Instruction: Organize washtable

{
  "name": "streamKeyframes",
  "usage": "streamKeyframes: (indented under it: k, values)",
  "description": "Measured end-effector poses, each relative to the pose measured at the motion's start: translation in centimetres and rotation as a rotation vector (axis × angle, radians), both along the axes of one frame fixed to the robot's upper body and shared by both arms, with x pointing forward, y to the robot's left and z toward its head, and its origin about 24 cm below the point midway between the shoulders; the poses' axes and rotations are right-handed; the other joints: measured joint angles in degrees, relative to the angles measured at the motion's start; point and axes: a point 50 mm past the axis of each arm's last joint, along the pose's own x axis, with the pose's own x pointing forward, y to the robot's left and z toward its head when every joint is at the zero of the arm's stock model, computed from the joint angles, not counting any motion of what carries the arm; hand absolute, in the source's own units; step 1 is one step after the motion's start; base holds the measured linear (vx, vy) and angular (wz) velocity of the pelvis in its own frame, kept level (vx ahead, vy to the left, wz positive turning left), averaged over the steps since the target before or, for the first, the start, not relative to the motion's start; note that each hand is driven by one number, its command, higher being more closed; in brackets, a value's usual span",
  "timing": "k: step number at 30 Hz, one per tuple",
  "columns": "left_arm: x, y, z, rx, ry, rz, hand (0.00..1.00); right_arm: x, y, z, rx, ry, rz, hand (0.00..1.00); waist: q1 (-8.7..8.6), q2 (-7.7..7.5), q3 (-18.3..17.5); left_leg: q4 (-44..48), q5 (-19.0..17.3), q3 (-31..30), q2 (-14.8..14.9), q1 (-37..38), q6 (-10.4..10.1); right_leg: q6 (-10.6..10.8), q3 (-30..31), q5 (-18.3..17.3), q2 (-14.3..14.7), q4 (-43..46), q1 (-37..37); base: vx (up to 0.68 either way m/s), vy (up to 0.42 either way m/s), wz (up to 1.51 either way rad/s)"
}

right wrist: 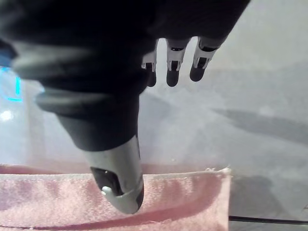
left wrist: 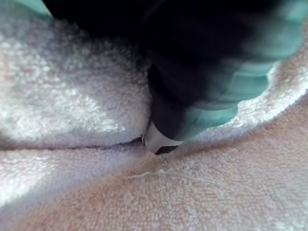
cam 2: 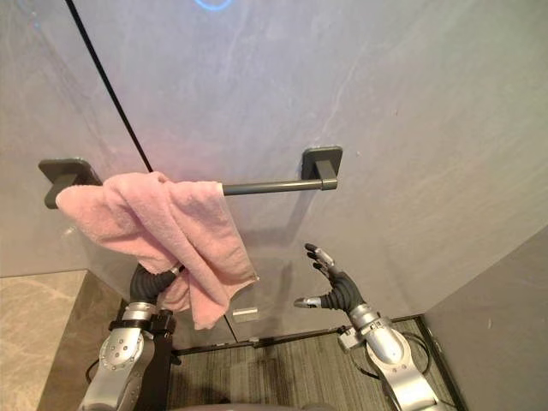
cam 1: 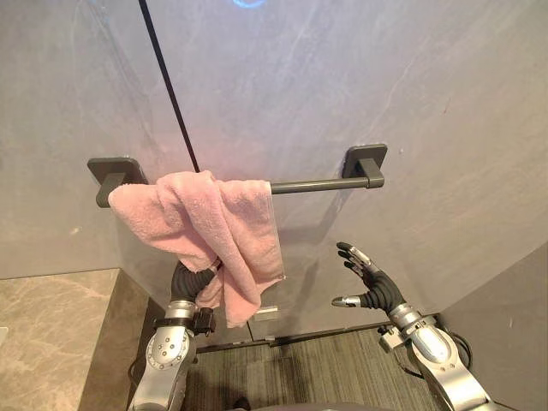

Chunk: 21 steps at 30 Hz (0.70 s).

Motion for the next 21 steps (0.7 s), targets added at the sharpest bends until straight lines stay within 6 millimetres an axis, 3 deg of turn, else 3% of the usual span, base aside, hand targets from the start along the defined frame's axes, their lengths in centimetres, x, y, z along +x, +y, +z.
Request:
streamKeyframes:
  k: [5,21]
  values:
    - [0.4,-1.1,0.1,-0.012,-0.01,-0.044,1.0,1.7,2.0,0.1,0.0,-0.012,0.08,0.0,0.72,0.05,-0.03,0.0,0.03,-0.35,-0.11,-0.22,0.03,0.0,-0.3,0.0,-0.08,-0.01,0.0,0.0,-0.001,0.02]
    - [0.3,-2.0,-1.1,-0.057,0.039,-0.091,1.0,4.2,4.5,-1.5,-0.01,0.044,0.092,0.0,1.83,0.3,-1.09,-0.32,1.28,-3.9,0.0,-2.14,0.03,-0.08,-3.32,-0.05,0.02,0.05,0.06,-0.03,-0.009,0.11]
